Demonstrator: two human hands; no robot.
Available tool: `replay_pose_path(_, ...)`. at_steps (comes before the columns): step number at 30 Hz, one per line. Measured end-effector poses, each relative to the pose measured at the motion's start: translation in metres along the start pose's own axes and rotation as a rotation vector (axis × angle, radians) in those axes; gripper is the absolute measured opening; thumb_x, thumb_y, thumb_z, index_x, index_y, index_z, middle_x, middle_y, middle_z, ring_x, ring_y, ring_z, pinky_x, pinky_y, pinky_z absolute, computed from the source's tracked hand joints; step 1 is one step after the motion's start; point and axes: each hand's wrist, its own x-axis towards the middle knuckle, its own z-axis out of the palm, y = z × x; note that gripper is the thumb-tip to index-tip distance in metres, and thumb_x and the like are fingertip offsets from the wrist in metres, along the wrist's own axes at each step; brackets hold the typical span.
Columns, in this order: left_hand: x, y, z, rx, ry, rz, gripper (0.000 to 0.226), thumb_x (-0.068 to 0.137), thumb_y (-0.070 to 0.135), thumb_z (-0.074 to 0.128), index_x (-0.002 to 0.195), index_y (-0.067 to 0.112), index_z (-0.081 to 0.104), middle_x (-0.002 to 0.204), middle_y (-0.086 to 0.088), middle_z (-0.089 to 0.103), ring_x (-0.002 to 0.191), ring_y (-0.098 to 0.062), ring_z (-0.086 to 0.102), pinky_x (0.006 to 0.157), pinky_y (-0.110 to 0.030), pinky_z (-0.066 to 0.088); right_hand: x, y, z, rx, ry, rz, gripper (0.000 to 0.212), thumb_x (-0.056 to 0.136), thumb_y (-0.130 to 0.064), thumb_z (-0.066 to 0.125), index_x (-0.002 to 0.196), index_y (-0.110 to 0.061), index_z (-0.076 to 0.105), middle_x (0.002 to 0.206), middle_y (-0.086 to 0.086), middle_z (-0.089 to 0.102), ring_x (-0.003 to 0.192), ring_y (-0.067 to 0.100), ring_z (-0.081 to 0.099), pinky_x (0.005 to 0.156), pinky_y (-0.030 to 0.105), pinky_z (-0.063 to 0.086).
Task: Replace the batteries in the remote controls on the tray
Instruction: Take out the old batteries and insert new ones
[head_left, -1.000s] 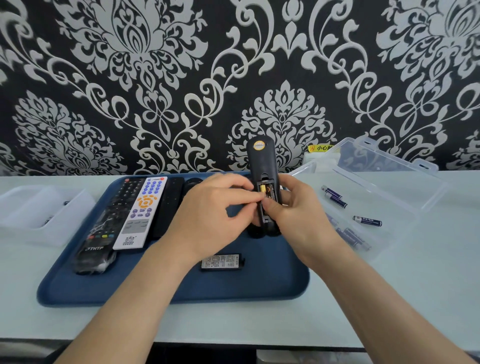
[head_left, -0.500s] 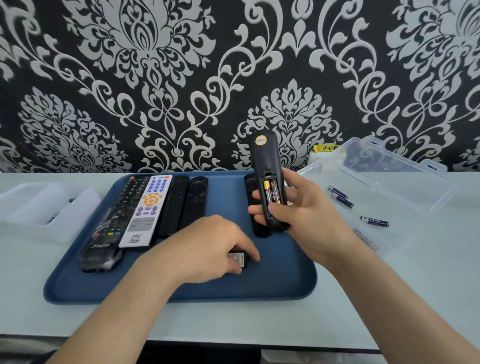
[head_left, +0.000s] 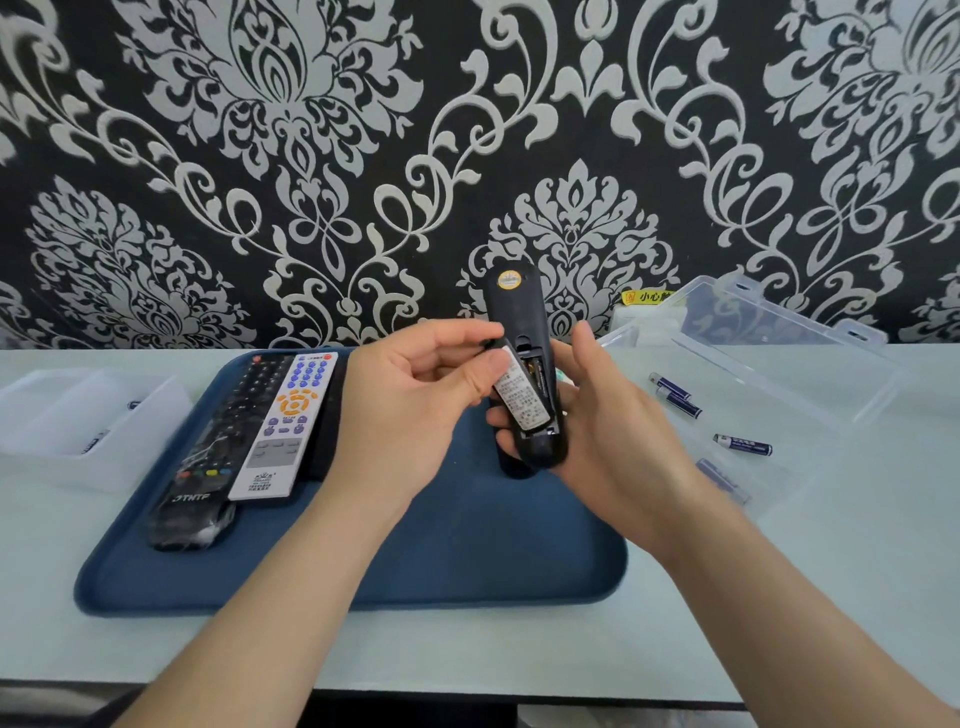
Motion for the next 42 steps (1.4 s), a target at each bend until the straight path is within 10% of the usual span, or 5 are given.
replay_pose_path(23, -0.001, -0.033, 0.009, 0.699, -0.042, 0.548, 0.024, 0.087, 0.024, 0.066, 0.107, 0.013, 0.074, 0.099, 0.0, 0.058, 0.079, -0.015, 0.055, 0.078, -0.022, 0.046, -0.005, 0.006, 0.003, -0.032, -0.011, -0.095, 0.051, 0.107, -0.039, 0.027, 0.116, -0.009, 0.068, 0.116, 0.015, 0.072, 0.113, 0.035, 0.065, 0.1, 0.054, 0.046)
replay_pose_path(29, -0.008, -0.016, 0.011, 0.477, -0.08, 0.158, 0.04, 0.083, 0.03, 0.073, 0.107, 0.058, 0.059, 0.1, 0.026, 0.067, 0.08, 0.003, 0.066, 0.072, -0.017, 0.052, -0.006, 0.004, 0.008, -0.102, 0.004, -0.12, 0.037, 0.106, -0.03, 0.035, 0.115, -0.022, 0.069, 0.108, 0.003, 0.075, 0.103, 0.022, 0.071, 0.099, 0.045, 0.049)
replay_pose_path(34, 0.003, -0.019, -0.001, 0.309, -0.055, -0.184, 0.036, 0.092, 0.02, 0.062, 0.108, 0.052, 0.059, 0.091, 0.017, 0.074, 0.086, 0.0, 0.069, 0.085, -0.03, 0.052, -0.001, 0.013, 0.005, -0.436, -0.053, -0.185, 0.033, 0.102, -0.013, 0.046, 0.131, -0.021, 0.059, 0.124, -0.005, 0.068, 0.115, 0.008, 0.062, 0.103, 0.027, 0.046)
replay_pose_path(38, 0.011, -0.032, -0.018, 0.392, -0.027, -0.358, 0.045, 0.096, 0.019, 0.051, 0.14, 0.029, 0.041, 0.096, 0.002, 0.072, 0.085, -0.02, 0.072, 0.086, -0.046, 0.056, 0.002, 0.016, -0.007, -1.372, 0.006, -0.446, 0.042, 0.092, -0.02, 0.052, 0.134, -0.019, 0.058, 0.132, 0.0, 0.057, 0.123, 0.022, 0.047, 0.104, 0.03, 0.038)
replay_pose_path(42, 0.009, -0.037, -0.02, 0.779, -0.162, -0.298, 0.045, 0.099, 0.024, 0.043, 0.142, 0.036, 0.039, 0.122, 0.002, 0.061, 0.111, -0.018, 0.058, 0.097, -0.037, 0.045, -0.003, 0.013, -0.011, -1.794, -0.016, -0.049, 0.056, 0.096, -0.038, 0.054, 0.147, -0.026, 0.035, 0.157, 0.001, 0.025, 0.149, 0.028, 0.01, 0.112, 0.049, 0.029)
